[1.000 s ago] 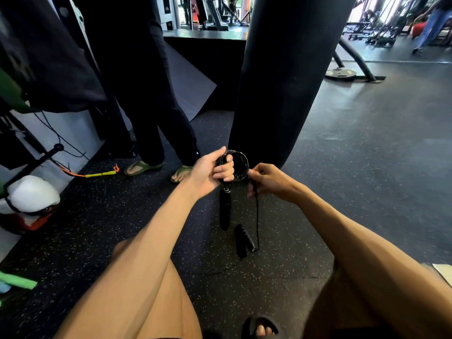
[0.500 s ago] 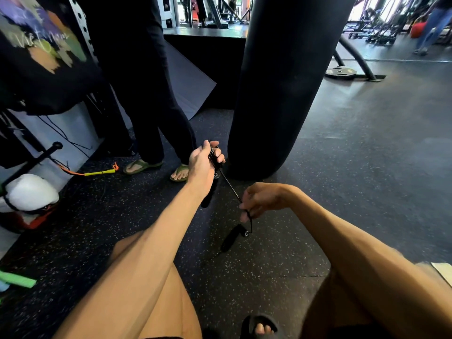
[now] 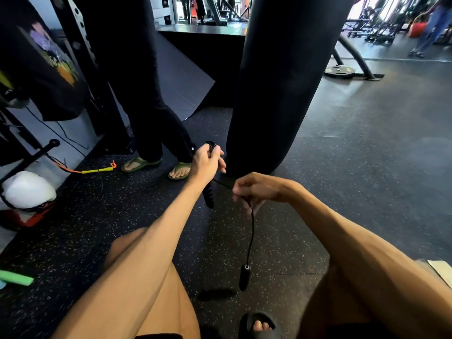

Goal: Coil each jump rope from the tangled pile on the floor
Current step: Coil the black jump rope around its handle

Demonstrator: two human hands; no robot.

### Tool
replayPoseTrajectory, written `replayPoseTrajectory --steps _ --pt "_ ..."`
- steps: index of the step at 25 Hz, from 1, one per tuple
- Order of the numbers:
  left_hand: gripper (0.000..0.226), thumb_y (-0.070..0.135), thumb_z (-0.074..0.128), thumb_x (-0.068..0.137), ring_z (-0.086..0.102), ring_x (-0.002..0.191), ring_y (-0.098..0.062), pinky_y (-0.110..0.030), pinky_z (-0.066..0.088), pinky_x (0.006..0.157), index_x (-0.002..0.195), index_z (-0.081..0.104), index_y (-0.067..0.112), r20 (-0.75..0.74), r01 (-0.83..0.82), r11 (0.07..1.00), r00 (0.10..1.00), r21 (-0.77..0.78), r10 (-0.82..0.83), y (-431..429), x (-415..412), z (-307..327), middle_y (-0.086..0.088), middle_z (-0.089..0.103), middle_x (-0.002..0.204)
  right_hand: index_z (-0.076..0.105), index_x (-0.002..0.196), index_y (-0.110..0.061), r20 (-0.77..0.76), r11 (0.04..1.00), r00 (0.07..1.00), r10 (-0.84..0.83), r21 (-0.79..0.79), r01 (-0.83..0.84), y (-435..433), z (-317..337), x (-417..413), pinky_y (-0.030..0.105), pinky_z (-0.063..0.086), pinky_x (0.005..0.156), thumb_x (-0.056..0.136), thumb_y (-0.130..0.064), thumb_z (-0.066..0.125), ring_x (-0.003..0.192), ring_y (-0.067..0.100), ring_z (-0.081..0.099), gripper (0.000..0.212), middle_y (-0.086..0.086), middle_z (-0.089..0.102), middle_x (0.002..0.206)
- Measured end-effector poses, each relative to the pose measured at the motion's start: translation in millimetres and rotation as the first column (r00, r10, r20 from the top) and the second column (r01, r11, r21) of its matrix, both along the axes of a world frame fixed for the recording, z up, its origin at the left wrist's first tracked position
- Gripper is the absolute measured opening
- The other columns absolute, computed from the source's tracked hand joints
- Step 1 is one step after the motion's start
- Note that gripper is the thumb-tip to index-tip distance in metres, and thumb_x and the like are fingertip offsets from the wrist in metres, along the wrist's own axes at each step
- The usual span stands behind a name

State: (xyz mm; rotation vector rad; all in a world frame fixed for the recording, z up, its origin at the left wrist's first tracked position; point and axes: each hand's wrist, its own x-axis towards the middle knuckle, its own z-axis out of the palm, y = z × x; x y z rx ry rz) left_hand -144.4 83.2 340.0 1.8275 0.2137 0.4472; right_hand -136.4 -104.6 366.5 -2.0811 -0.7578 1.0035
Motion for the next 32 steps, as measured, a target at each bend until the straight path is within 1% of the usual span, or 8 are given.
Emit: replayPoseTrajectory --steps 3,6,12,14,20,24,28,32 --pt "0.034 0.02 0.044 0.102 0.056 0.039 -0.012 -0.028 0.05 0.048 0.074 0.06 0.008 -0.175 0.139 0.985 0.977 0.106 -0.119 -2.4 4.0 -9.3 0.0 0.061 0.047 0.059 0.104 0.003 0.16 0.99 0.986 -0.047 0.136 0.025 0.2 10.3 -4.7 0.032 0.056 0.058 0.106 -0.022 0.038 0.063 0.023 0.062 0.033 0.012 0.054 0.071" --pt "0.058 0.037 0.038 0.104 0.049 0.036 -0.016 -0.023 0.04 0.043 0.071 0.066 -0.001 -0.309 0.304 0.944 0.917 0.126 -0.254 -5.9 -4.5 -5.5 -0.001 0.056 0.041 0.063 0.094 0.0 0.307 0.969 0.942 -0.137 0.237 0.064 0.7 11.4 0.1 0.028 0.052 0.051 0.105 -0.024 0.042 0.055 0.016 0.055 0.033 0.009 0.051 0.067" --pt "0.052 0.047 0.03 0.104 0.023 0.034 -0.011 -0.02 0.024 0.04 0.086 0.057 0.006 -0.395 0.508 0.841 0.746 -0.184 -0.536 -16.0 -25.6 8.2 -0.002 0.038 0.046 0.071 0.077 -0.017 0.528 0.967 0.824 -0.206 0.24 0.088 -0.8 2.8 15.2 0.028 0.038 0.051 0.1 -0.029 0.055 0.049 0.007 0.045 0.03 -0.005 0.054 0.057" --pt "0.049 0.046 0.034 0.104 0.019 0.037 -0.012 -0.023 0.024 0.042 0.091 0.057 0.005 -0.377 0.52 0.824 0.733 -0.225 -0.566 -12.7 -24.2 7.7 -0.002 0.028 0.048 0.07 0.075 -0.015 0.512 0.957 0.822 -0.25 0.258 0.13 -2.3 0.8 18.9 0.033 0.039 0.053 0.098 -0.034 0.058 0.051 0.011 0.047 0.032 -0.003 0.054 0.058" --pt "0.05 0.037 0.037 0.104 0.016 0.035 -0.009 -0.028 0.016 0.046 0.06 0.041 0.014 -0.264 0.494 0.767 0.741 -0.409 -0.618 -16.2 -26.0 17.3 0.005 0.021 0.042 0.06 0.081 -0.004 0.497 0.907 0.77 -0.401 0.336 0.256 -2.3 -7.2 29.4 0.033 0.042 0.054 0.09 -0.05 0.061 0.059 0.014 0.05 0.046 0.001 0.056 0.067" --pt "0.049 0.039 0.036 0.104 0.016 0.034 -0.008 -0.029 0.013 0.047 0.064 0.042 0.012 -0.152 0.44 0.728 0.793 -0.526 -0.59 -16.1 -22.8 19.3 0.006 0.021 0.04 0.059 0.088 -0.007 0.457 0.879 0.764 -0.456 0.365 0.307 4.9 -13.7 29.8 0.029 0.039 0.058 0.101 -0.038 0.05 0.059 0.008 0.044 0.034 -0.005 0.049 0.066" --pt "0.05 0.041 0.032 0.105 0.017 0.038 -0.009 -0.027 0.02 0.047 0.072 0.049 0.008 -0.015 0.43 0.691 0.843 -0.581 -0.537 -14.8 -19.0 19.2 0.005 0.021 0.044 0.059 0.096 0.0 0.243 0.871 0.856 -0.458 0.316 0.376 10.7 -29.6 31.6 0.051 0.052 0.081 0.104 -0.02 0.043 0.08 0.022 0.056 0.026 0.013 0.062 0.086" --pt "0.048 0.04 0.031 0.106 0.021 0.041 -0.01 -0.026 0.026 0.049 0.078 0.052 0.006 0.066 0.404 0.661 0.878 -0.632 -0.474 -17.2 -19.0 22.5 0.004 0.024 0.048 0.06 0.097 0.0 -0.025 0.929 0.952 -0.305 0.211 0.303 11.9 -35.8 12.4 0.039 0.047 0.079 0.105 -0.014 0.037 0.085 0.026 0.06 0.029 0.02 0.068 0.094"
